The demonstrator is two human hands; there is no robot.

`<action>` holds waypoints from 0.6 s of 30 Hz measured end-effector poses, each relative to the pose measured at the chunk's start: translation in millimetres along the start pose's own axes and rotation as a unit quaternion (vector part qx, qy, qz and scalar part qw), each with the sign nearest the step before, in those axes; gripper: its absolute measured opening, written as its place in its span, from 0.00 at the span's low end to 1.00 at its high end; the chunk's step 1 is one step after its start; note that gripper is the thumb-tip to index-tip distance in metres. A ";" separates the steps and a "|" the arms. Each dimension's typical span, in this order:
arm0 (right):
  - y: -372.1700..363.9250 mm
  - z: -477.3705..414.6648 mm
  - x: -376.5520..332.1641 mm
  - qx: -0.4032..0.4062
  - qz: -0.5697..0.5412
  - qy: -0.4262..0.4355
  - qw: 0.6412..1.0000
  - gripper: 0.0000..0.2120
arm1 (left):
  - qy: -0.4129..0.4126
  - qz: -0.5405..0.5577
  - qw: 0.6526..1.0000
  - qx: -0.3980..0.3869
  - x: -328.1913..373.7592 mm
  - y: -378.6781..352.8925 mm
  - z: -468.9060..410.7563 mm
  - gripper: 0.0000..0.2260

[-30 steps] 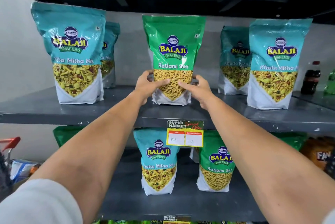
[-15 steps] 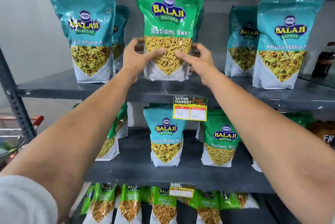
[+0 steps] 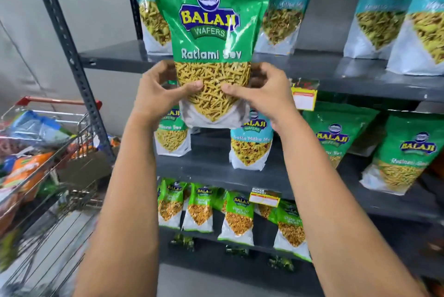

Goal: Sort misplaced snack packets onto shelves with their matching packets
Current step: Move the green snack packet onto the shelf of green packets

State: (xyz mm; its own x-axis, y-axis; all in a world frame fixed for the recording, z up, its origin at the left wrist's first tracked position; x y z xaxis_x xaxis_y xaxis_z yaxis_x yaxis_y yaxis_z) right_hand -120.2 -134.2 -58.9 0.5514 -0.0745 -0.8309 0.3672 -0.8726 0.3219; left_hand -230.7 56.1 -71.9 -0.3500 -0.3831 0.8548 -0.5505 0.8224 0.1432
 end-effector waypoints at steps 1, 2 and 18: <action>-11.5 5.2 11.5 -0.015 0.003 -0.013 1.000 0.28 | 0.015 -0.018 1.000 -0.011 -10.9 5.9 7.5 0.27; -23.0 10.5 23.2 -0.031 0.007 -0.025 0.999 0.28 | 0.027 -0.032 0.999 -0.021 -23.1 10.7 14.2 0.29; -140.2 -2.3 218.2 -0.059 0.087 -0.210 0.972 0.37 | 0.222 -0.073 0.972 -0.032 -273.8 -8.0 11.8 0.31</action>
State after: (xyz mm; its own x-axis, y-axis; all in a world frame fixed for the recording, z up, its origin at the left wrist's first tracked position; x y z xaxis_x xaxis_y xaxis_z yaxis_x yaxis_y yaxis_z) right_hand -49.7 -27.0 -284.4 0.2678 -0.4286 -0.8629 0.3930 -0.7691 0.5040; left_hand -139.4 149.5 -313.0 0.0981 -0.2895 0.9521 -0.5162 0.8032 0.2974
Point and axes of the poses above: each hand's wrist, its own z-axis away from the middle knuckle, its own y-axis out of the back of the hand, x = y × z, the point moved 3 cm from there along -z, towards the middle knuckle, and after that the axes turned 5 degrees about -x, right-handed, at the moved point
